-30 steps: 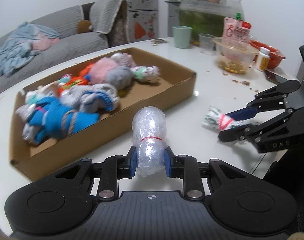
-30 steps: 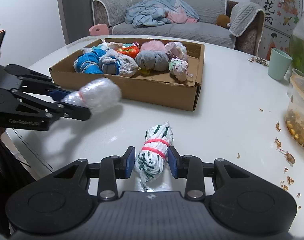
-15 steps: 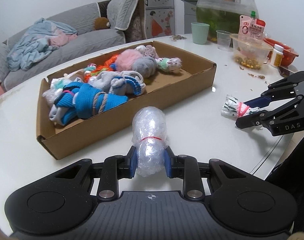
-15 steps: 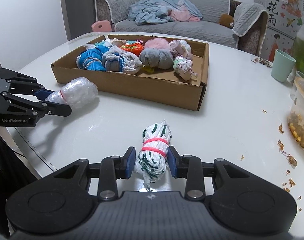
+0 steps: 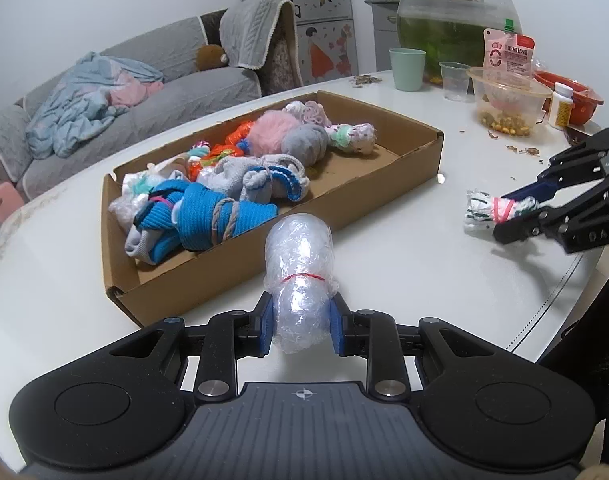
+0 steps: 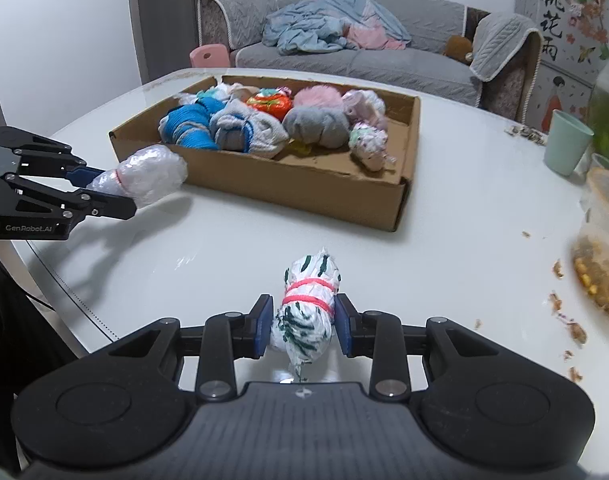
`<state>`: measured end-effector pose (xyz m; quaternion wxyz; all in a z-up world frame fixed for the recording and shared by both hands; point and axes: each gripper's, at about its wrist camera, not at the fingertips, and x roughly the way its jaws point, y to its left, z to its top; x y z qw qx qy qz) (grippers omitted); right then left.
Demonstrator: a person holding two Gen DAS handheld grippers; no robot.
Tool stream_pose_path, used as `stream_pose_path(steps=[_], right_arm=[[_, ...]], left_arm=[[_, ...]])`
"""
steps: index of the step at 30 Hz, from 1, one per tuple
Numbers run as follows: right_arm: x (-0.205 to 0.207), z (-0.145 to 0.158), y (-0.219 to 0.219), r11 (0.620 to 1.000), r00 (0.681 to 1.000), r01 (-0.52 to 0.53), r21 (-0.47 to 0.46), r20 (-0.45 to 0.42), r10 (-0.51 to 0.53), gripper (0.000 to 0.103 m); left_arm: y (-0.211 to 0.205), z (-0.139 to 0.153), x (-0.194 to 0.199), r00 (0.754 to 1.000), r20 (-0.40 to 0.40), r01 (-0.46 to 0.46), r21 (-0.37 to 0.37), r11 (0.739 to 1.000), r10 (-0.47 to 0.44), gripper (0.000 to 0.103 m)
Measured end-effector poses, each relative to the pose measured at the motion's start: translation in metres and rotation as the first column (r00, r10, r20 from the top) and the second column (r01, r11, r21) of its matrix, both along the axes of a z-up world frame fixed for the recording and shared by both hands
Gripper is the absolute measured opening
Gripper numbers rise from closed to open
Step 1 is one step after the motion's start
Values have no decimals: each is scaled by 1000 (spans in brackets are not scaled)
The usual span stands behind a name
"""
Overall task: Organize objects
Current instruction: 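Lift both held bundles and carry them toward the cardboard box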
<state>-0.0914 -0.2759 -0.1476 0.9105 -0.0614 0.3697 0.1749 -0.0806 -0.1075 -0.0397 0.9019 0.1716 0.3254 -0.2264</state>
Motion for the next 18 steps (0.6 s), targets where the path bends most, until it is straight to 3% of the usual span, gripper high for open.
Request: stream_pose_path(steps=[11,18], right_arm=[[2,24,-21,1000,999,10,19,52,-10,28],[7,9,-23,1000,1000,14,26,16,-15,28]], left_arm=[[-2,7,0,999,18,26,3,1000,-26,34],[-3,3,-2,999,2,38,9,999,-38,34]])
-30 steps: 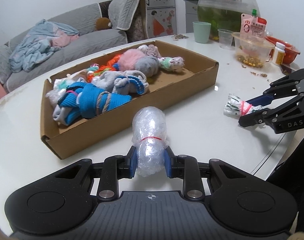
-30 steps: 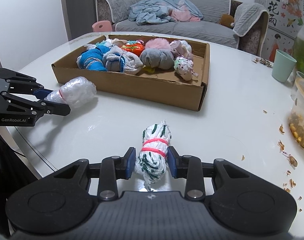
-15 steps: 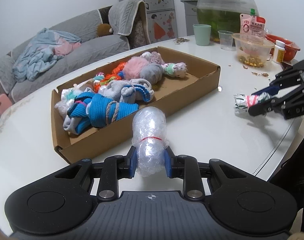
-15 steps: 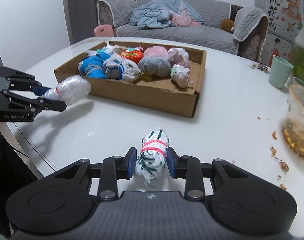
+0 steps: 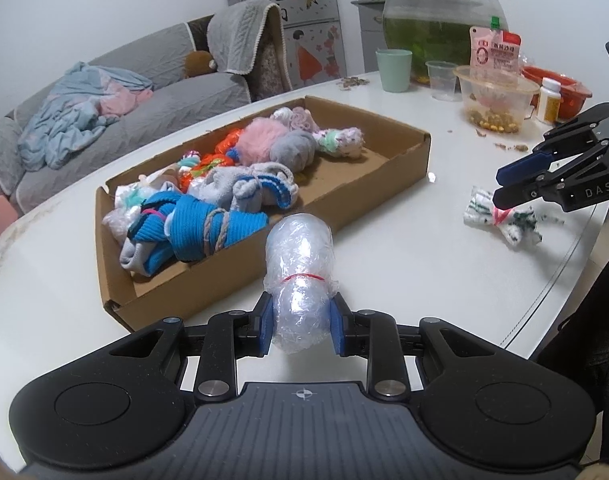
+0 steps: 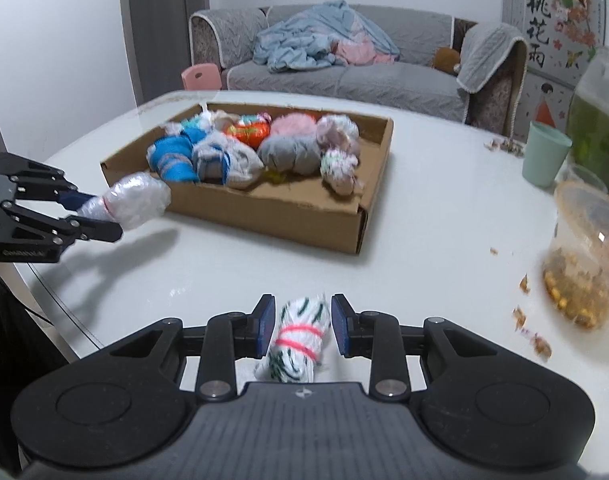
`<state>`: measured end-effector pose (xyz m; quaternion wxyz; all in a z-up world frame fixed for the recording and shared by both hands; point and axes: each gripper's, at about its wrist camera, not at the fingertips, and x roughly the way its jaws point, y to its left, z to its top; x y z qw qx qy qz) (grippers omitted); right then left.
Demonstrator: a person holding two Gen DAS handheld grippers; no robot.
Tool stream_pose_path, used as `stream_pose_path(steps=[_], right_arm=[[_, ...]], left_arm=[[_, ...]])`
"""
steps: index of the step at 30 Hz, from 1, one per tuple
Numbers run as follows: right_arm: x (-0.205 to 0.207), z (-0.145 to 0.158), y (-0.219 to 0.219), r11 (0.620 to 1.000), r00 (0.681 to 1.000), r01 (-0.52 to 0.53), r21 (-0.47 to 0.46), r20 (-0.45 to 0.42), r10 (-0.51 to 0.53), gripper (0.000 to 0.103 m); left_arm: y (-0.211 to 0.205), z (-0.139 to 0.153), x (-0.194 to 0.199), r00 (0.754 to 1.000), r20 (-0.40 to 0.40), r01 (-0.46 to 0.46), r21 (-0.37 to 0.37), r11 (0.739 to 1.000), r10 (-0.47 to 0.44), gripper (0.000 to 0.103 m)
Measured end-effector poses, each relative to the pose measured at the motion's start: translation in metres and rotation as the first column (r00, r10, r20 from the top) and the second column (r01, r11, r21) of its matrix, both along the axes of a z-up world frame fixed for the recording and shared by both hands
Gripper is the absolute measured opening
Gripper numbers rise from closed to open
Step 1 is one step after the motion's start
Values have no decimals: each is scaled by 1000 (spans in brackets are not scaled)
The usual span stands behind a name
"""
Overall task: Organize objects
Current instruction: 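Lift both held bundles and carry them toward the cardboard box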
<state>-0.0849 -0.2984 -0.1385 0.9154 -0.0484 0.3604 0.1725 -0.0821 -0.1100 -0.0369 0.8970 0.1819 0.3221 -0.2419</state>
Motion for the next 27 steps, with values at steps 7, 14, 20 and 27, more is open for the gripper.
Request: stream_pose_path(steps=[7,14,20,27], right_arm=[[1,-8,7,1000,1000,1,-28,-29,-2,31],[5,-17,15,997,998,0,-82,-61,-5,41],[5,-18,18,998,998,1,-55,-67,-5,27],[-1,-13,15,999,998,-21,-43,-65,18,24]], left_arm=[[-5,-13,10,999,-37,6,-7,1000,-7,35],[-13,-22,20,998,-53,17,-14,1000,-18,45],[-23,-24,30,998,-49,25,-8,1000,-26,67],[-34,-19,30,991,-96,86,-31,996,-89,36]])
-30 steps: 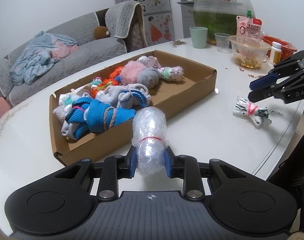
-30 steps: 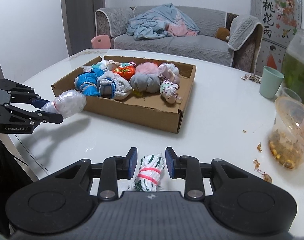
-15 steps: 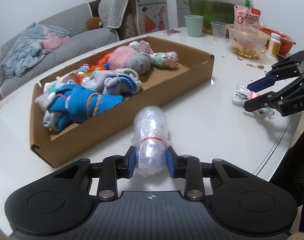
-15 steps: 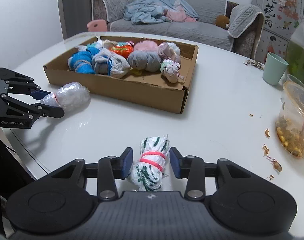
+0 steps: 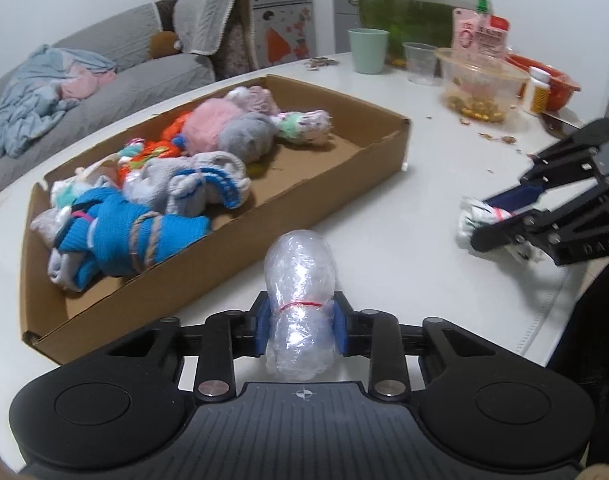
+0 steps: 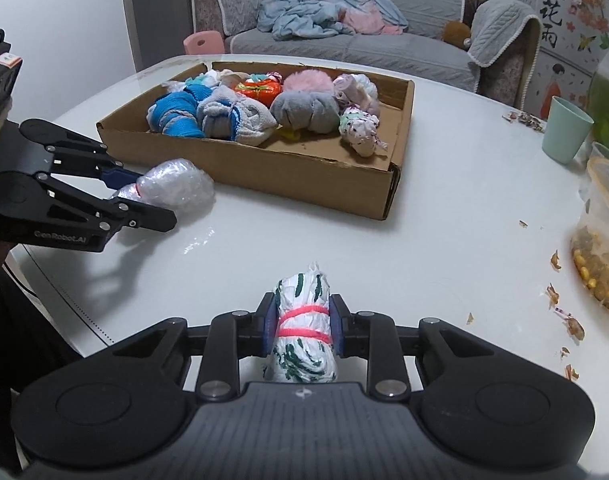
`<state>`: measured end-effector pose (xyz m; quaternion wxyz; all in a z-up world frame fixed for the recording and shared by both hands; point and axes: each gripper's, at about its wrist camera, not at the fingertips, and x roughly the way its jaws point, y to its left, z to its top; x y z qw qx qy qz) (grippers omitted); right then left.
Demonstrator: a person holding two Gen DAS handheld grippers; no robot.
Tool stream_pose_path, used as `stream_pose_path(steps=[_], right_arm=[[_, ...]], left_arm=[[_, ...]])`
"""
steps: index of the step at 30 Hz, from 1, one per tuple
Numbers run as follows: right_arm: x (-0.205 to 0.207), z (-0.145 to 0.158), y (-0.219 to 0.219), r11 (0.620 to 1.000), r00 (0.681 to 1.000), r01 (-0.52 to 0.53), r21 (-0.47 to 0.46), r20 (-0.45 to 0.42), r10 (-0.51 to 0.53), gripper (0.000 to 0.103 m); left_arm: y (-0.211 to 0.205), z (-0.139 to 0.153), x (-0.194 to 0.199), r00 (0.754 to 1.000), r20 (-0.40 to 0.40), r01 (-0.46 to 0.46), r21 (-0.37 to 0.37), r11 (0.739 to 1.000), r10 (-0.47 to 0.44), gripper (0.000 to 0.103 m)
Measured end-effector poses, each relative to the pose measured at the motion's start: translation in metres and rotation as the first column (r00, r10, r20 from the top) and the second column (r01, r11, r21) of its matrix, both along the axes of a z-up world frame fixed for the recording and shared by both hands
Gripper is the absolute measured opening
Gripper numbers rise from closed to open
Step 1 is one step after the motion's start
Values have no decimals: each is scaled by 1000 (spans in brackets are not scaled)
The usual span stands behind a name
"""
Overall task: Organize objects
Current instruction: 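Lift both held bundles and carry them toward the cardboard box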
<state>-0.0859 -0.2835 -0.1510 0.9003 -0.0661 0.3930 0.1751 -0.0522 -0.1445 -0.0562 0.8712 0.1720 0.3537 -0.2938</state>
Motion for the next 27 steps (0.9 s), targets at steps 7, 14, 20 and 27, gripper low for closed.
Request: stream_pose_path(steps=[7,14,20,27], right_arm=[[12,50,-21,997,997,-75,-20,26,75,24],[38,108,-13,983,977,-172,-69,113,179,24],[66,125,2,962,956,-251,-112,130,264,24],[103,112,12,942,943,-320,-101,58,327,24]], left_arm=[[-7,46,-3,996,6,94,67,993,-94,36],[-14,96,28,997,40,72,14,997,-73,36],[-33,118,58,994,45,100,8,995,-100,36],[-56,108,88,987,-16,162,28,986,-162,37]])
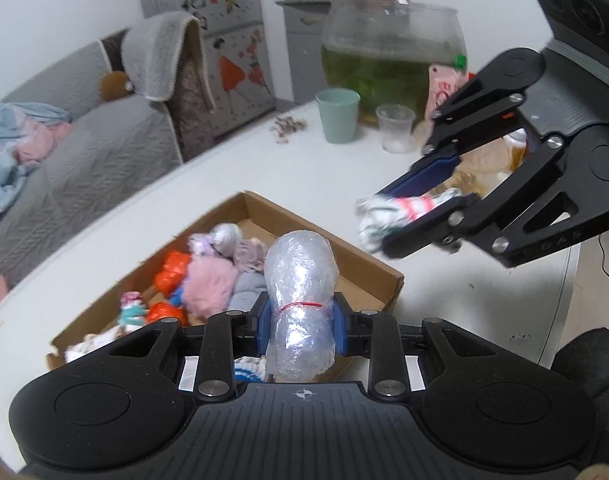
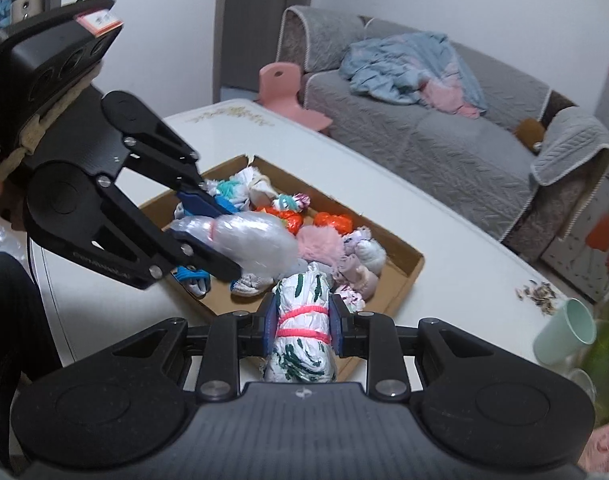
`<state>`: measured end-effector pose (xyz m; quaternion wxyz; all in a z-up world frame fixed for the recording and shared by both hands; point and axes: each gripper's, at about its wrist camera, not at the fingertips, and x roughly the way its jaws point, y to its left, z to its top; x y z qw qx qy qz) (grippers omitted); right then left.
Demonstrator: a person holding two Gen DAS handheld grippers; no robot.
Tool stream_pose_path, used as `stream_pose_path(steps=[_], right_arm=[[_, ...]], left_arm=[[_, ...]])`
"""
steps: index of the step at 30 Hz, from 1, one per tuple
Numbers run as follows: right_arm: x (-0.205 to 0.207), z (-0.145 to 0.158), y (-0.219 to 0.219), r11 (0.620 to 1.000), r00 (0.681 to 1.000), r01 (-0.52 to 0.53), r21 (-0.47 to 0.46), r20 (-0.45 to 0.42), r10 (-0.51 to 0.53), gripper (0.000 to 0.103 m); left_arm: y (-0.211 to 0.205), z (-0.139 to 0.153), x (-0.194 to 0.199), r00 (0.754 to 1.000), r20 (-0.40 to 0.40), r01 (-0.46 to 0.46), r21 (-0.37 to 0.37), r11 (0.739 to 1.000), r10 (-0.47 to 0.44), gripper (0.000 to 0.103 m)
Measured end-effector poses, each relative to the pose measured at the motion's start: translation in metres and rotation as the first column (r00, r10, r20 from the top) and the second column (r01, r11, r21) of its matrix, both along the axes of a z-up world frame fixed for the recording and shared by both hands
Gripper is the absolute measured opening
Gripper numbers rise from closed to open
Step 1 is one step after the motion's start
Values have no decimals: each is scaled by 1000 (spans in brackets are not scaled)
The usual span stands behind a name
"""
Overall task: Organize objects
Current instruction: 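Lower both bundles into the box and open both grippers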
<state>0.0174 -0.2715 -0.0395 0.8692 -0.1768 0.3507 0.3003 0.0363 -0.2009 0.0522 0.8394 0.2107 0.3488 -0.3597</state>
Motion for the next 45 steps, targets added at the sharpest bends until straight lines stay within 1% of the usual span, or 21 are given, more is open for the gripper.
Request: stream_pose_path(steps=[5,11,15,18,22,24,27,30,33,39,40,43,45], right_arm=[[17,-17,3,1000,998,-20,-18,-59,19,24],[29,-37,5,999,992,-48,-26,-117,44,24],[39,-51,9,997,987,-61,-39,-152,54,24],[46,-63,12,996,983,-64,-58,-179,53,24],[52,-76,17,993,981,-59,-104,-188,39,24],[54,-83,19,987,984,-52,-150,-178,24,24],[55,-86,20,982,985,-32,-184,-173,0,24],[54,-90,22,979,983,-26,-201,-182,-11,24],[53,-93,24,977,983,-13,-214,-183,-27,25],[51,-93,27,974,981,25,-227,-180,-67,27],[51,-93,28,973,981,31,-228,-179,-73,27],[50,-93,30,972,981,46,-229,-172,-87,31],[49,-92,28,971,981,62,-231,-163,-101,33]], left_arm=[[-9,-25,20,997,-67,34,33,999,-31,37],[-10,-53,38,989,-145,40,27,999,-35,37],[-10,-70,49,983,-182,31,24,999,-26,37],[-12,-82,53,981,-193,22,50,998,-12,37],[-11,-94,54,985,-170,-4,103,995,21,38],[-8,-95,53,985,-166,-20,103,995,36,38],[-9,-95,47,988,-136,-62,123,990,79,38],[-12,-97,40,986,-118,-102,123,987,117,39],[-12,-97,38,982,-122,-132,110,985,145,39],[-8,-98,40,965,-154,-204,76,976,214,45],[-8,-98,39,961,-156,-219,72,973,228,47],[-6,-97,38,948,-177,-260,46,965,264,57],[-5,-95,36,945,-177,-273,41,961,276,60]])
